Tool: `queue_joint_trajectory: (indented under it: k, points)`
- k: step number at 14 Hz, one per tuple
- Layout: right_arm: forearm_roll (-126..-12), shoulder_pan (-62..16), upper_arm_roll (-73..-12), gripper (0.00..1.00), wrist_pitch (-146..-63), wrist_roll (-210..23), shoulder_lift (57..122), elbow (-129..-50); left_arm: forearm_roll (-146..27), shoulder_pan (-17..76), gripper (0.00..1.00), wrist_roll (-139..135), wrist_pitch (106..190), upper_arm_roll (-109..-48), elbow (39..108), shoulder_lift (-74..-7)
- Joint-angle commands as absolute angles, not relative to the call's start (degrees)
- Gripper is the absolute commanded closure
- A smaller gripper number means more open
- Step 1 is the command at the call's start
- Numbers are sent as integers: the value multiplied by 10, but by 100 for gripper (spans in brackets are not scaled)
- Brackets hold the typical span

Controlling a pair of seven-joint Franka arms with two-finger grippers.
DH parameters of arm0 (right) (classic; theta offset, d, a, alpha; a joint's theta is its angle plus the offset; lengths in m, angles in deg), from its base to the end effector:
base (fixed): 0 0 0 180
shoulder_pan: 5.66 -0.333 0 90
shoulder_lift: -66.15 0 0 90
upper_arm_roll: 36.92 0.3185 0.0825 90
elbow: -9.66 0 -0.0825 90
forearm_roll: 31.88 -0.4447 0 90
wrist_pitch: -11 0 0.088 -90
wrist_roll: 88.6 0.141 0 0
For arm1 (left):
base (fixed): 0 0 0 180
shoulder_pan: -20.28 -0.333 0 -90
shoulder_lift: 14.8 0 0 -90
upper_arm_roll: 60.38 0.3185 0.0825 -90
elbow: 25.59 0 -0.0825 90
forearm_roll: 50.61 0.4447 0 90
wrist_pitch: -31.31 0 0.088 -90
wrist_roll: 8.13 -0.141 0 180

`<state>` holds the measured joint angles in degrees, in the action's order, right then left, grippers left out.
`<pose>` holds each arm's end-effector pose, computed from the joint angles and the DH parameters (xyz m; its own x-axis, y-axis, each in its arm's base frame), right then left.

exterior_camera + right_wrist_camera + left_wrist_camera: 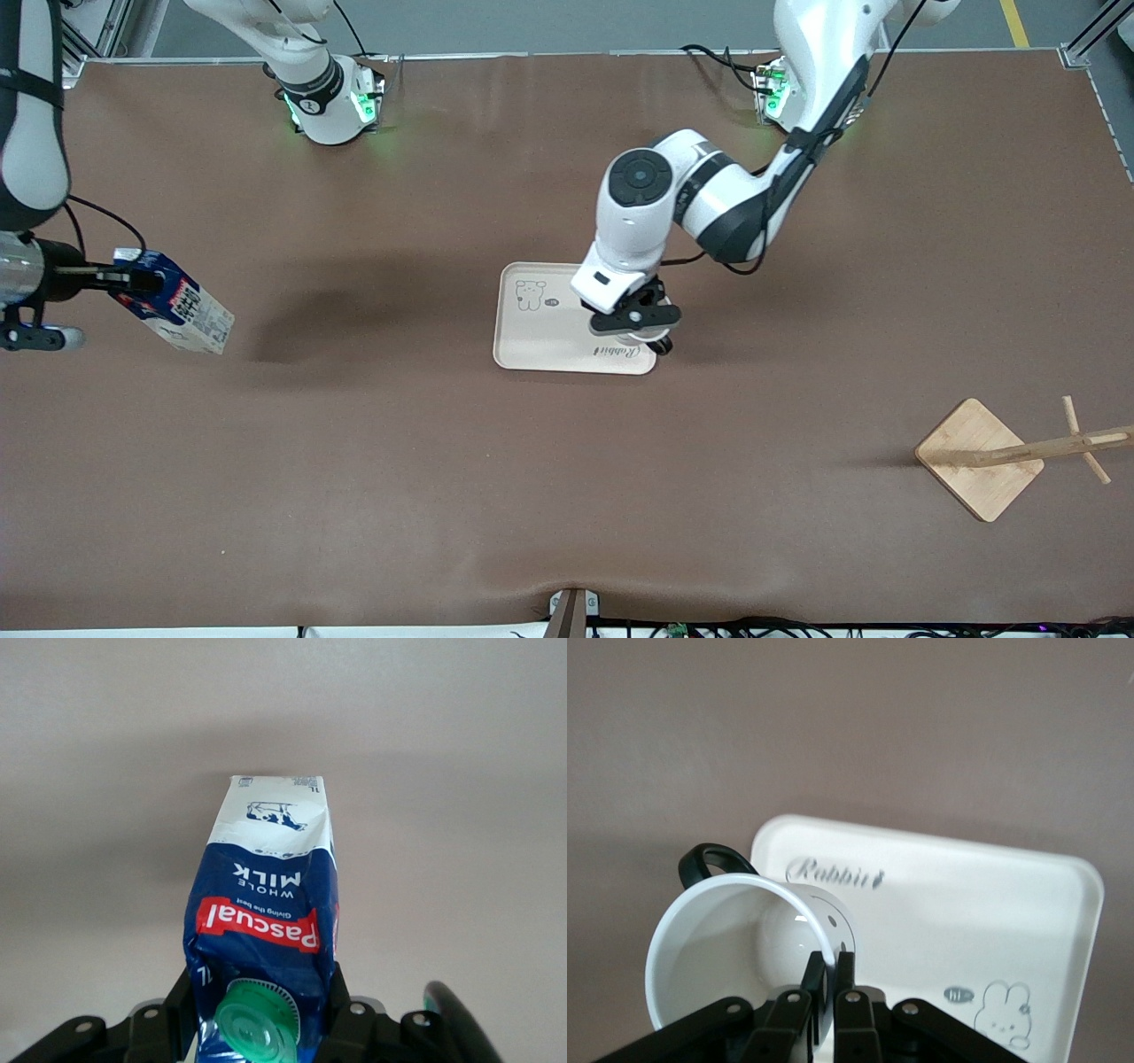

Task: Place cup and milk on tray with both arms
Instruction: 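Lift the mug off the stand and carry it to the tray with the left gripper, then lower the mug onto the tray while the right gripper carries the milk toward it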

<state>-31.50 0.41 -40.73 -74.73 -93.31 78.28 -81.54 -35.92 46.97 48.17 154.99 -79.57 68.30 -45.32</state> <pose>0.6313 -0.1084 0.4441 0.9493 -0.0853 -0.3026 -0.0909 -0.9958 -0.0044 0.5382 -0.5018 0.2582 0.9950 0.0858 0.0514 0.0864 -0.9962 -0.0099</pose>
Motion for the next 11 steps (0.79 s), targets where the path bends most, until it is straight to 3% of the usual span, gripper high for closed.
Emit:
queue_joint_trajectory:
  k: [1,11]
  points:
    - [-320,11,-401,100,-719,-937,785,-777,-323,506,100,523,1503,-789,681,-463]
    - [-381,-120,-396,100,-656,-746,784,-758,-200,559,100,658,1501,-792,695,-513]
